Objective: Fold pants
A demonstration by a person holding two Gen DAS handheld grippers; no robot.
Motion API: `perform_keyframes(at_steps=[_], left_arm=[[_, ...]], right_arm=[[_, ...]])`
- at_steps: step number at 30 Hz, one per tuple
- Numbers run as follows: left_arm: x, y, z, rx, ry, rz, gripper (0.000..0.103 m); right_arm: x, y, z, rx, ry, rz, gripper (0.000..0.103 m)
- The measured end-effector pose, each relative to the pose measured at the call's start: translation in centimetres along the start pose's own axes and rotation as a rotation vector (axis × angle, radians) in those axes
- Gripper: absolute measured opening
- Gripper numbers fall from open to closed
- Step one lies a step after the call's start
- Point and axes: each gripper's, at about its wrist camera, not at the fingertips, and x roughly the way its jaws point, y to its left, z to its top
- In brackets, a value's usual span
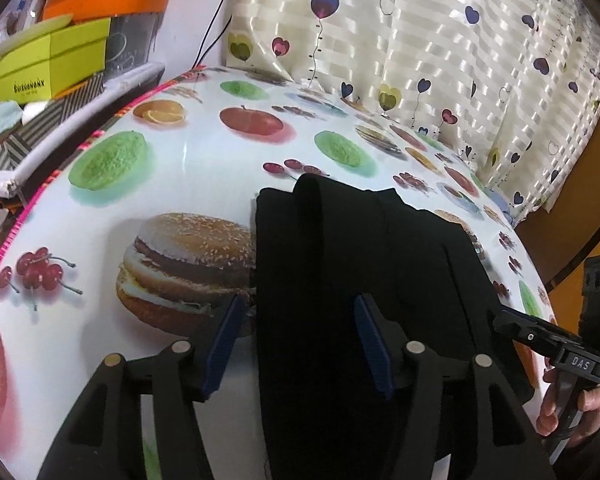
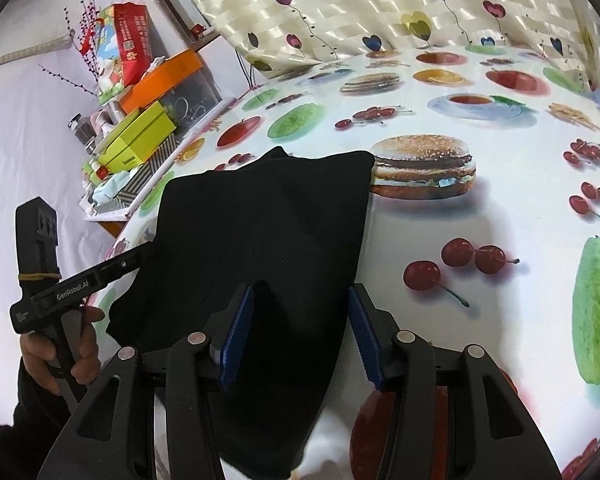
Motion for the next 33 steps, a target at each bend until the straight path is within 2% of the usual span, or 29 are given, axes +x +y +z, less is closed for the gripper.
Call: perform_keyframes(at_steps=[9, 12, 19, 25, 27, 29, 33], left_arm=[[0.0, -0.4, -0.4, 0.019, 0.014, -0.059, 0.064], [-0.3, -0.9, -0.9, 0.045, 0.019, -0.044, 0.06], [0.1, -0.8, -0.5, 0.013, 0.022, -0.06, 0.044], [-0.2, -1.4, -0.7, 0.037, 0.008, -0.031, 0.035], [-0.3, -1.6, -0.7, 0.043, 0.006, -0.025, 0.033], [-0.5, -1.8, -0.6, 0.056, 0.001, -0.013, 0.03], [-1.1, -2.2, -0.5, 0.069, -0.017, 0.007, 0.021]], right_arm=[[0.3, -0.3, 0.1, 0.039, 0.003, 0.031, 0.051], [0.0, -0.4, -0.4, 0.051, 0.006, 0.059, 0.051], [0.6, 0.0, 0.3, 0.038, 0.011, 0.041, 0.051], [0.7, 1.0, 0.0, 0.008, 0.024, 0.008, 0.051], [0.7, 1.3, -0.2, 0.0, 0.028, 0.0, 0.044], [0.8, 1.1, -0.4, 0.007, 0.029, 0.003, 0.029], [0.3, 1.3, -0.4, 0.003, 0.008, 0.011, 0.019]])
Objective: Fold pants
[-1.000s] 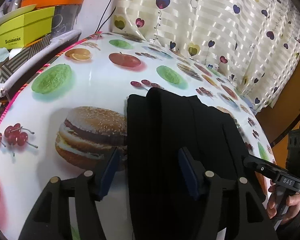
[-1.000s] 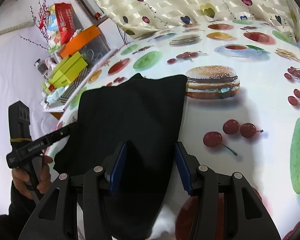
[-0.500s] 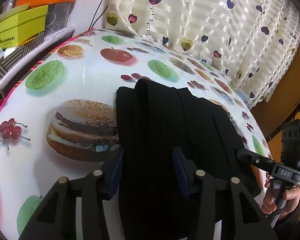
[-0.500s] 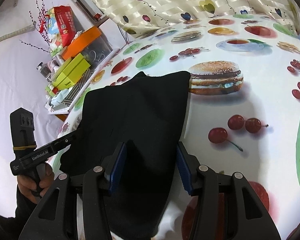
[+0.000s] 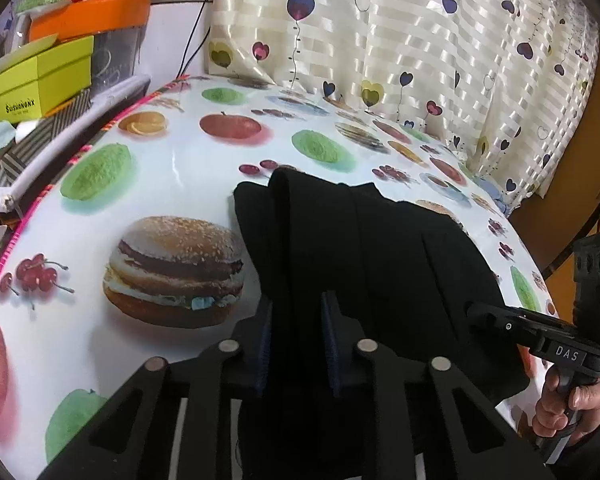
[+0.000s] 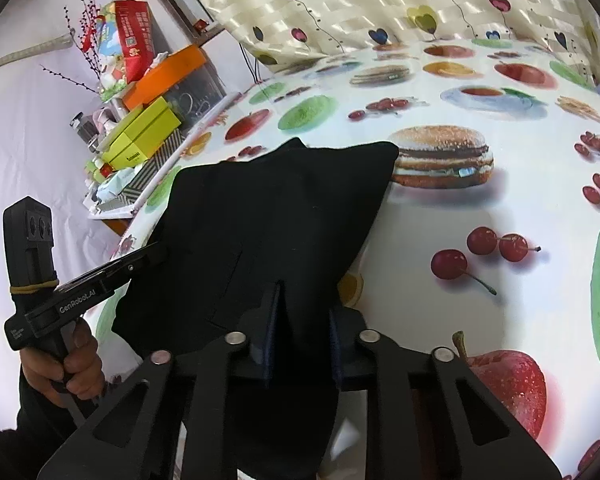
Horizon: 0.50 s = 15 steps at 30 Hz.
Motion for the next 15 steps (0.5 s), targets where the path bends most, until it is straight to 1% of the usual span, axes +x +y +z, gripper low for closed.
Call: perform_keyframes(at_steps=[1, 5, 9, 15], left_arm=[[-0.2, 0.0, 0.1, 0.001, -0.005, 0.0, 0.018], [-0.9, -0.1, 0.3, 0.001, -0.018, -0.009, 0.016], [-1.4, -0.7, 0.8, 0.013, -0.034, -0.019, 0.015], [-2.2, -1.5, 2.0, 0.054, -0.063, -0.027, 0.013]], right_arm=[[-0.1, 0.1, 0.0, -0.002, -0.006, 0.002, 0.016], [-0.9, 0.8, 0.3, -0.024, -0.034, 0.009, 0.013], [-1.9, 2.0, 0.8, -0.059, -0.063, 0.031, 0.013], [-1.9, 3.7, 1.6, -0.115, -0.075, 0.038, 0.013]])
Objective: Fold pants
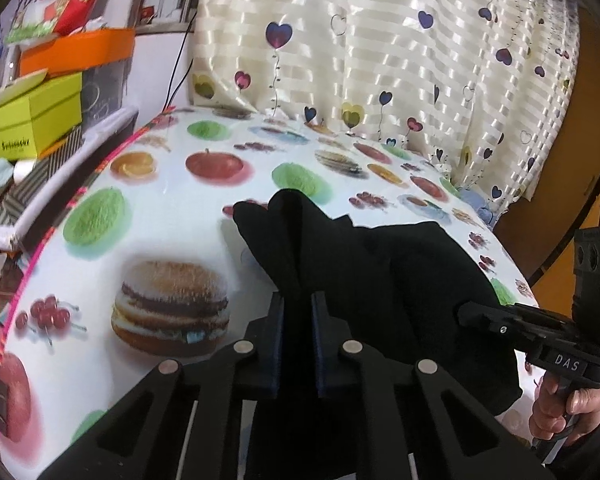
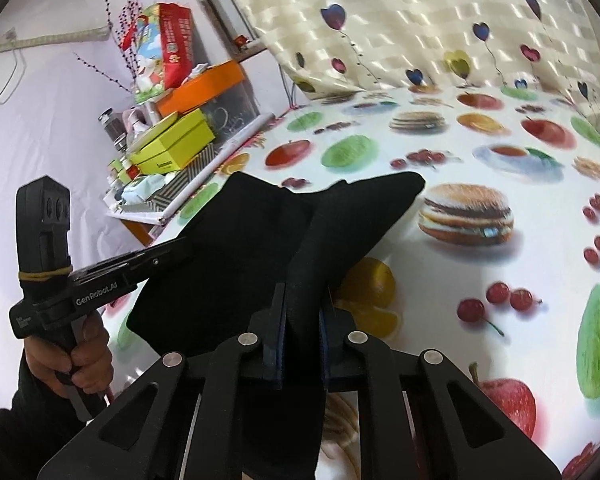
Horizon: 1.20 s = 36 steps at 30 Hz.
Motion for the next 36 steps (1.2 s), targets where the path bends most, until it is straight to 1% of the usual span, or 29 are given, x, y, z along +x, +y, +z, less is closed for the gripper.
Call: perform_keyframes(at_steps=[11, 22, 26, 27, 29, 33, 34, 36], left_arm=[[0.3, 1.6, 3.8, 0.032, -0.046, 0.039, 0.012], [2.6, 5.4, 7.7, 0.035, -0.067, 0.095, 0.012], [4.1, 7.6, 8.1, 0.013, -0.056, 0.122, 0.012], [4.6, 8.1, 8.1, 0.008, -0.052, 0.129, 0.009], [5.5, 9.3, 7.8, -0.009, -0.038, 0.148, 0.009], [6.8, 11.3, 6.8, -0.042, -0.008, 0.173, 0.009], [7.1, 11.7, 6.4, -0.052, 0.006, 0.18, 0.009], [7.6, 12.2, 5.8, -0.061, 0.026, 0.186, 0.009]], right_arm=[[1.9, 1.7, 3.6, -0.051, -0.028, 0.016, 0.013], [6.4, 2.6, 7.9, -0.07, -0.035, 0.042, 0.013], [8.9, 2.6, 8.9, -0.065, -0.021, 0.049, 0.013], [9.4, 2.6, 9.0, -0.062, -0.015, 0.049, 0.013], [10.7, 2.4, 8.8, -0.056, 0.002, 0.046, 0.013], [11.6, 1.2, 8.3, -0.028, 0.023, 0.033, 0.013], [11.9, 0.6, 8.2, -0.011, 0.041, 0.023, 0.014], [12.4, -0.3, 7.9, 0.011, 0.071, 0.005, 0.019]])
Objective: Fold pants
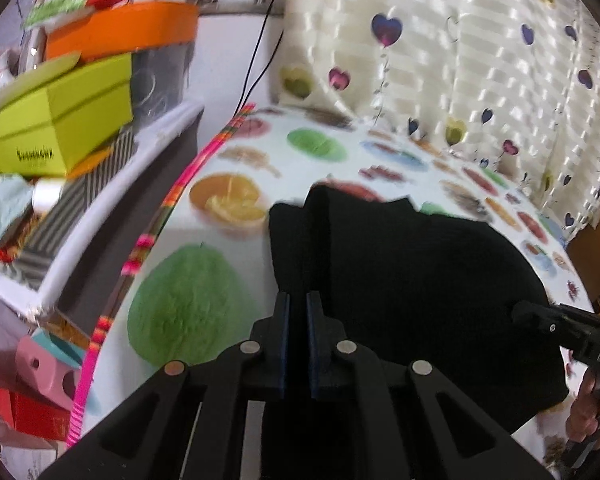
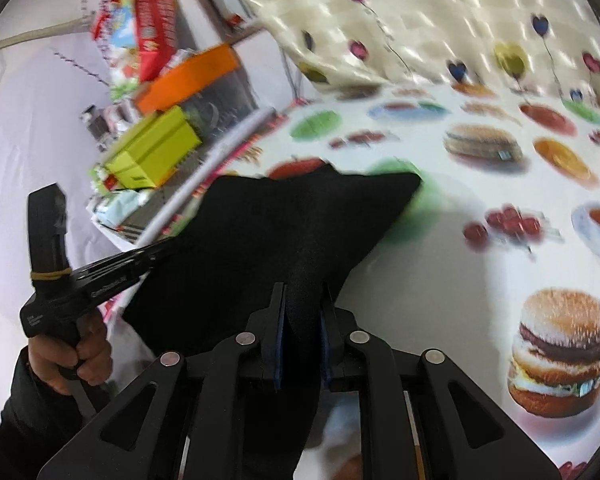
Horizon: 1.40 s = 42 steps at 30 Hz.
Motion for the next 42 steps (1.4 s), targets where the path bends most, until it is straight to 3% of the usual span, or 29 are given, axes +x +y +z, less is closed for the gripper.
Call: perform_keyframes(at_steps=[2, 5, 10, 15, 19, 22, 31, 42], left_arm=[[0.2, 0.2, -0.4, -0.007, 0.009, 0.008, 0.01], [-0.2, 0.6, -0.5, -0.028, 0.013, 0.014, 0.013], [-2.9, 0.8, -0.8, -0.048, -0.03, 0.04, 0.013], [-6.0, -1.7, -2.1, -0.016, -0.083, -0.023, 0.013], [-5.6, -4.3, -3.8, 0.044, -0.045, -0.073, 0.013], [-4.3, -5.4, -5.0, 0.08, -0.016, -0.041, 0.013], [-6.2, -6.1, -5.9, 0.067, -0.026, 0.008, 0.013], [-7.6, -8.2, -9.6, 0.086, -0.005, 0.069, 0.013]], right_arm=[[0.4, -0.5, -0.2, 0.011, 0.025, -0.034, 0.03], [0.5, -0.6, -0.6, 0.006, 0.044, -0.072, 0.037], [-1.7, 0.7, -1.3, -0.057, 0.007, -0.132, 0.037], [-3.6, 2.6, -2.9, -0.118, -0.028, -0.137, 0.037], [-3.1, 3.8, -4.6, -0.168, 0.003, -0.144, 0.037], [-2.7, 3.8, -5.2, -0.199, 0.011, -0.165, 0.038], [-4.5, 4.3, -5.5, -0.189, 0.002, -0.171, 0.038], [-5.6, 5.7, -9.7, -0.271, 0.048, -0.171, 0.046]])
